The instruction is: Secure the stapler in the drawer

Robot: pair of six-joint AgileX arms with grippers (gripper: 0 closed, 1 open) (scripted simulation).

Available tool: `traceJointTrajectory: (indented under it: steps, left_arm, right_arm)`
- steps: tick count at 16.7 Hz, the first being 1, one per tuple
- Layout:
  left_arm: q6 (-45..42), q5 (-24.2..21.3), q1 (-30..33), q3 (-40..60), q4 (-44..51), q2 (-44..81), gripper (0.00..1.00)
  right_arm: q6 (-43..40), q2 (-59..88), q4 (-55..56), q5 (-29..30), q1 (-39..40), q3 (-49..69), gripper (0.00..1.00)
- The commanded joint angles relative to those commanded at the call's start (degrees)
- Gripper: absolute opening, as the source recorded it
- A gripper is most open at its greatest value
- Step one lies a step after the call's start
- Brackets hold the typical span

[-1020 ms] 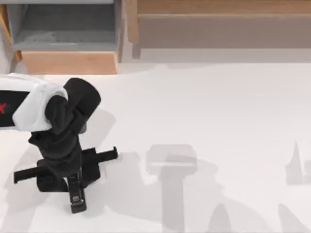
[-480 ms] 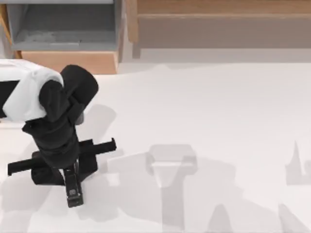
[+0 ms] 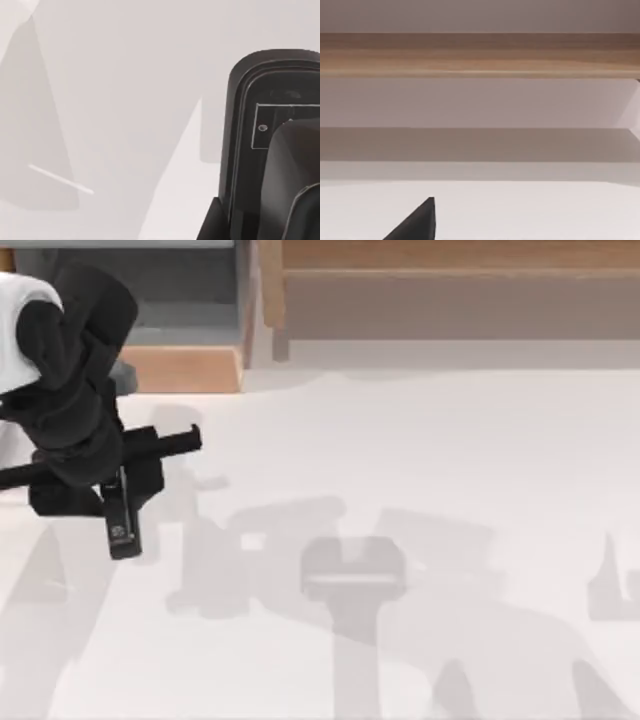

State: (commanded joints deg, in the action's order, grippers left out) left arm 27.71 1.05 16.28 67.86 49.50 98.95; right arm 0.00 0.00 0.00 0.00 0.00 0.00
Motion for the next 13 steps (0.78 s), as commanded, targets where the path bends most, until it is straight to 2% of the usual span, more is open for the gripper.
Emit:
traceJointTrajectory:
  steps: [6,10,13]
  left_arm:
    - [-22.93,0.68,-16.12,28.99,5.71,9.06,0.00]
    - [-36.35,0.16,-26.69,48.97,14.16,22.01,0.00]
    - [-43.01,-0.80,-32.41,62.04,21.45,33.42,0.00]
  right_arm:
    - [0.00,0.00,0.00,0.00,0.00,0.00,1.00]
    - [0.00,0.00,0.00,0.00,0.00,0.00,1.00]
    - [0.00,0.00,0.00,0.00,0.00,0.00,1.00]
